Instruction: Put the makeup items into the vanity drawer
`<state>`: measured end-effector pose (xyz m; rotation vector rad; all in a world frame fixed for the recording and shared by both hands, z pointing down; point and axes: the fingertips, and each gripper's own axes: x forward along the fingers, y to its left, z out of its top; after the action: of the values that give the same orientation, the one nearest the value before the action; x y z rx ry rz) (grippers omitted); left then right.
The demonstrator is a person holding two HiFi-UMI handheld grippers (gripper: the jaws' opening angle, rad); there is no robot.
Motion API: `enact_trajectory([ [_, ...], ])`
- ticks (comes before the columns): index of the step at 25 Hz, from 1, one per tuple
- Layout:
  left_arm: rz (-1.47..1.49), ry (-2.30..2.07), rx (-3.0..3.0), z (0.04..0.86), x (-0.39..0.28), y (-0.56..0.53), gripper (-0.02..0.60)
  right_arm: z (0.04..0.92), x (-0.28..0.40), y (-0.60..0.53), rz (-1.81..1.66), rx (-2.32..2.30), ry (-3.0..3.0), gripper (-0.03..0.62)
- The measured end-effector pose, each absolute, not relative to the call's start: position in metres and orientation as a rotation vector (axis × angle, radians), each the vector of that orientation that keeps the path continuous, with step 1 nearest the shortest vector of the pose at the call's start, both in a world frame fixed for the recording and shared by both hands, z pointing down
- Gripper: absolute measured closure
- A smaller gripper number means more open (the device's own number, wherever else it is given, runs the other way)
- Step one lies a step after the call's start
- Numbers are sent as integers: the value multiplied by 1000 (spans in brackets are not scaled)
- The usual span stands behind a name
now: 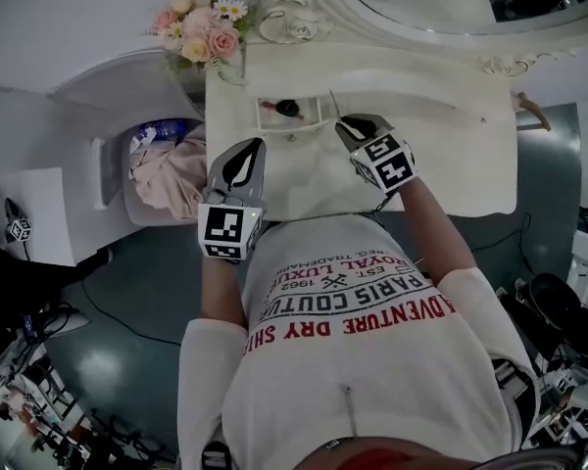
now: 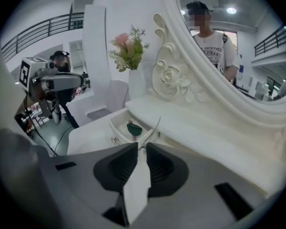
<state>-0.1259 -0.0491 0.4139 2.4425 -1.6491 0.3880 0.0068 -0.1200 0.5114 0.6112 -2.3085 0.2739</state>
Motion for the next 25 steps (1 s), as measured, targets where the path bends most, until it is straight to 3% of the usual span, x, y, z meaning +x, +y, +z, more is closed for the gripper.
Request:
enact_trajectory([
  [14, 376, -1931, 2195, 414, -187, -1, 571, 519, -86, -106, 32, 147, -2326, 528],
  [25, 361, -2019, 2066, 424, -197, 27, 571, 534, -106, -100, -14, 96, -2287, 528],
])
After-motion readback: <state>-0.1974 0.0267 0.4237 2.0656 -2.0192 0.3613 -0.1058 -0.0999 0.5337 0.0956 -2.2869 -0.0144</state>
